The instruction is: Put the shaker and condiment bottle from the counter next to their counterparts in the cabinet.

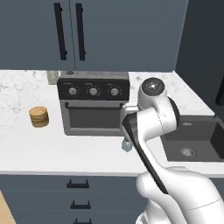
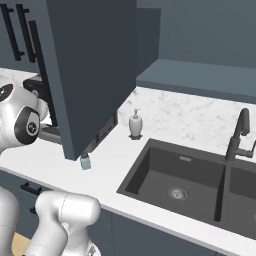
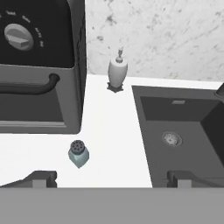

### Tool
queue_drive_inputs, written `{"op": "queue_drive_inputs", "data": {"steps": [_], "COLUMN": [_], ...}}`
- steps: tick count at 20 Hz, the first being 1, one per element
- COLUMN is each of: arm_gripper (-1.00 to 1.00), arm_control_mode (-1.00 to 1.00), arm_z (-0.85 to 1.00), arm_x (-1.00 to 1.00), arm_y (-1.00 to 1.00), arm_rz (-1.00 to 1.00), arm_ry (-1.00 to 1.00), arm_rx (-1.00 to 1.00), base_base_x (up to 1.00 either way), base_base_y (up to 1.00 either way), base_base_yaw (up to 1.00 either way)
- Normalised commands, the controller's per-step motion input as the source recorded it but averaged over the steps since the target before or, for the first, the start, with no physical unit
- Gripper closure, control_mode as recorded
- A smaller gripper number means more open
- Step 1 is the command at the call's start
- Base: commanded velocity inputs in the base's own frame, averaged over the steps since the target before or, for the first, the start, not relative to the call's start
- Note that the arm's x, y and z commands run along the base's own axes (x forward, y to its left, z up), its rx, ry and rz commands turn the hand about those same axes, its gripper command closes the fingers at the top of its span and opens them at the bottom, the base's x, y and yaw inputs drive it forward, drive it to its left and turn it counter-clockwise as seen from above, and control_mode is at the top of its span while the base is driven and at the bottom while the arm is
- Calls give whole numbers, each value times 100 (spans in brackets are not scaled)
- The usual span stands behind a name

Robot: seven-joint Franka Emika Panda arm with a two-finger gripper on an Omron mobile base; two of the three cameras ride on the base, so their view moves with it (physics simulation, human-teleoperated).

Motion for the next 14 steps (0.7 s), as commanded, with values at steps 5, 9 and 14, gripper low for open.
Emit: {"op": "queue_drive_inputs", "data": {"steps": [5,9,14], "arm_gripper": [-100,-100,-100], "arm_control_mode": [-100,-100,-100], "arm_z": [-16,-27,-25], "arm_x": [0,0,5], "arm_y": [5,11,6], "arm_rz": [1,9,12], "arm_ry": [0,8,11], "arm_rx": [0,5,8], "base_base_x": [0,0,0], "base_base_y": [0,0,0], "base_base_yaw": [0,0,0]}}
